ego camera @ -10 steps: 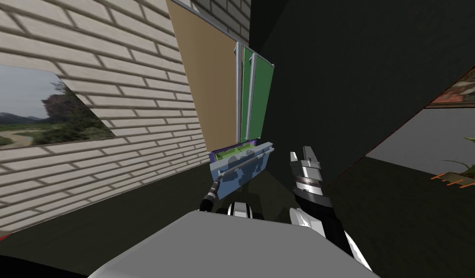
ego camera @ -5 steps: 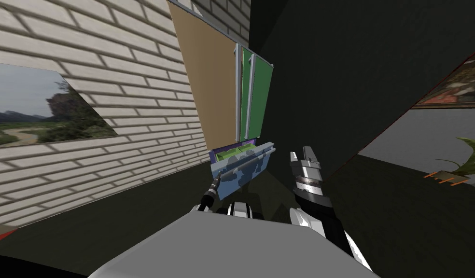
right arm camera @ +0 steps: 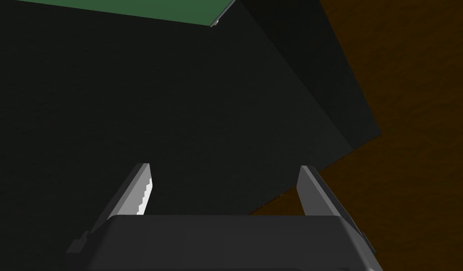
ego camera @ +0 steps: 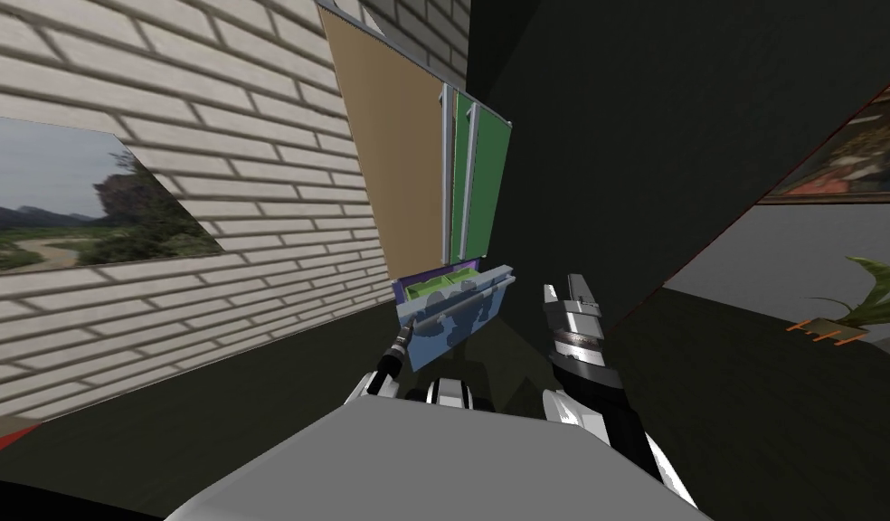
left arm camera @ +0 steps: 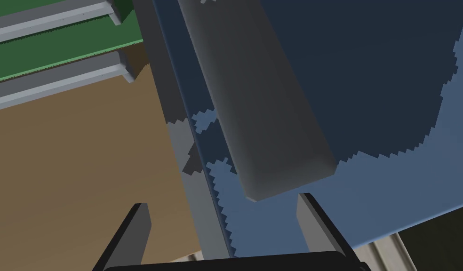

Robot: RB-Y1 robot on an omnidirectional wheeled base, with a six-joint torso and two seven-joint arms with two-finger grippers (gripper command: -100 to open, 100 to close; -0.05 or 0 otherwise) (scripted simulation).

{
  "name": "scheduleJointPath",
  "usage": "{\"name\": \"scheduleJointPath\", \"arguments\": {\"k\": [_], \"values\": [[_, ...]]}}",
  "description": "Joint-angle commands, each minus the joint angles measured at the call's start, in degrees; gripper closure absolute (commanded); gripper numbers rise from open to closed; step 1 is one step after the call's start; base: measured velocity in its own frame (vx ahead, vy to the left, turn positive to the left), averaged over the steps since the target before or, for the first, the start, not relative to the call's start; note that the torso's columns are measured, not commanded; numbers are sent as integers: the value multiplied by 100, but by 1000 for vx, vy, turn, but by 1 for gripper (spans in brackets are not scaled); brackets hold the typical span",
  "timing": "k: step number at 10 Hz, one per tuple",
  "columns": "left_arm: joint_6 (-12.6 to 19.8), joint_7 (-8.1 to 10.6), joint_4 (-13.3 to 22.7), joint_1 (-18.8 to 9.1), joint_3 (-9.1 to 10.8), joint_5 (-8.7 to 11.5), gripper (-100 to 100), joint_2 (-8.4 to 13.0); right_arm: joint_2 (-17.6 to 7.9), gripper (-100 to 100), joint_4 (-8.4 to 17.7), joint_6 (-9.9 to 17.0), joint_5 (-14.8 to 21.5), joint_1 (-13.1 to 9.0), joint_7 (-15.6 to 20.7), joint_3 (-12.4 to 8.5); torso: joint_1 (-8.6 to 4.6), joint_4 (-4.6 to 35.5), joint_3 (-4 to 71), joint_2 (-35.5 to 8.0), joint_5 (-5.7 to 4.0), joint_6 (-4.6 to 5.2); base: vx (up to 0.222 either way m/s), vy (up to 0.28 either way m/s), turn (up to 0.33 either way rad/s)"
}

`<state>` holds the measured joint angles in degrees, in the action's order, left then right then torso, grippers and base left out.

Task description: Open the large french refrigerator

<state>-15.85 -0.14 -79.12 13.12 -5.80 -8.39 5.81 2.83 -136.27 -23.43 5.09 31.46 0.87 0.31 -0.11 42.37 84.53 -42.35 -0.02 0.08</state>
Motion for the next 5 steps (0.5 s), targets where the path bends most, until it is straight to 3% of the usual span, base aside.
{"name": "scheduleJointPath", "arguments": {"k": [1,2,5], "values": [[151,18,-124,-16,-6,-7,-100,5,0,0,0,0,0,0,0,0,1,-1,2,3,0,0,-21,0,-3],[181,21,-137,-18,-7,-7,0,5,0,0,0,0,0,0,0,0,6,-7,7,13,1,-5,-5,0,0],[179,21,-135,-17,-7,-7,0,5,0,0,0,0,0,1,0,0,12,-9,6,10,3,-8,0,0,0]]}}
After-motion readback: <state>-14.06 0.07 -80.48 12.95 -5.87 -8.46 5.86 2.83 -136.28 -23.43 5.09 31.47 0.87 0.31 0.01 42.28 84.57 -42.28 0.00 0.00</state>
